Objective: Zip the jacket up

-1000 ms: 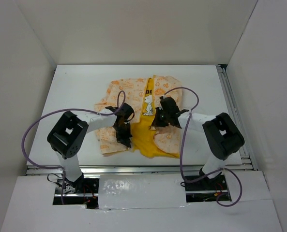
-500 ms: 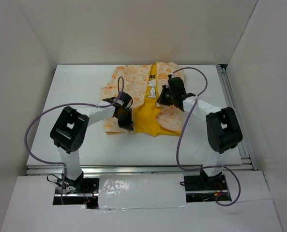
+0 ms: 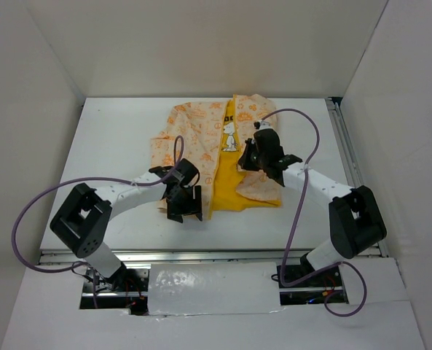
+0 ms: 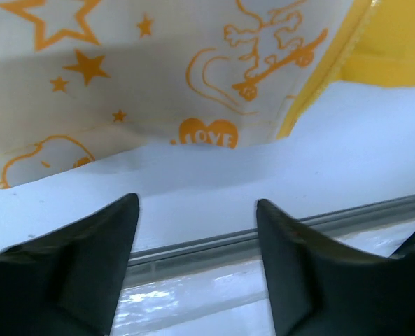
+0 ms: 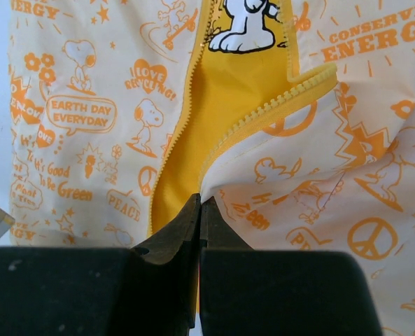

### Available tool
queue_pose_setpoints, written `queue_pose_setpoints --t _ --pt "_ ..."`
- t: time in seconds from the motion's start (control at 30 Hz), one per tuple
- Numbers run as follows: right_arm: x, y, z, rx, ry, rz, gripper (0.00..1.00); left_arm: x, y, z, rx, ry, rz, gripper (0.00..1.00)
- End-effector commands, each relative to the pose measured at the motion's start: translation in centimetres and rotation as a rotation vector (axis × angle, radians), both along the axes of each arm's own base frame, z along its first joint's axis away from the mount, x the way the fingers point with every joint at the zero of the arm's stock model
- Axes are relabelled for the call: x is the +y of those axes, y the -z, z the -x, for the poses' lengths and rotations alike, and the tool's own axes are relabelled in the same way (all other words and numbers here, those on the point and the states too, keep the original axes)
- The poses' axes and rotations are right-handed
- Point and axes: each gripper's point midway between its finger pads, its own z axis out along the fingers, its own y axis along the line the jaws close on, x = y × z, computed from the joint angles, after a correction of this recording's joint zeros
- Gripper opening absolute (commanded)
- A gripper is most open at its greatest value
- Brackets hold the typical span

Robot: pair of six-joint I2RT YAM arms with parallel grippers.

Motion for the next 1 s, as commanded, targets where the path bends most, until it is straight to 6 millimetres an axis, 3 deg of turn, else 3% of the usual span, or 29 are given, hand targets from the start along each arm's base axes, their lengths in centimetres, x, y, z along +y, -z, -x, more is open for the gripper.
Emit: queue_pose_setpoints --t 0.0,0.1,0.3,0.47,0.6,0.97 --pt "-0.2 -1.1 -0.3 -0.039 0.008 -0.002 0.00 -0.3 -1.8 -1.2 -0.071 -0.013 0.018 0.82" --pt "0.0 -1.0 -0.2 -0.038 0.002 -0.004 0.00 -0.6 -2.0 -2.4 -0.097 -0.006 -0.002 0.92" --pt "0.3 -0.7 -0.1 -0.029 -0.003 -0.001 0.00 -3.1 -1.6 -3.9 -0.113 0.079 0.062 0.98" --pt "0.2 -0.5 -0.2 -0.023 0.001 -0.001 0.00 -3.0 0.3 -4.7 -0.128 0.103 -0.039 0.96" --pt "0.7 -0.2 0.1 -0.008 -0.025 -0.013 0.00 -2.2 1.7 -4.8 -0.089 0.067 -0.121 0.88" --pt "0.8 -0.2 0.4 -0.004 -0.036 -0.025 0.00 -1.1 4.3 -4.0 -0.036 0.019 -0.309 0.78"
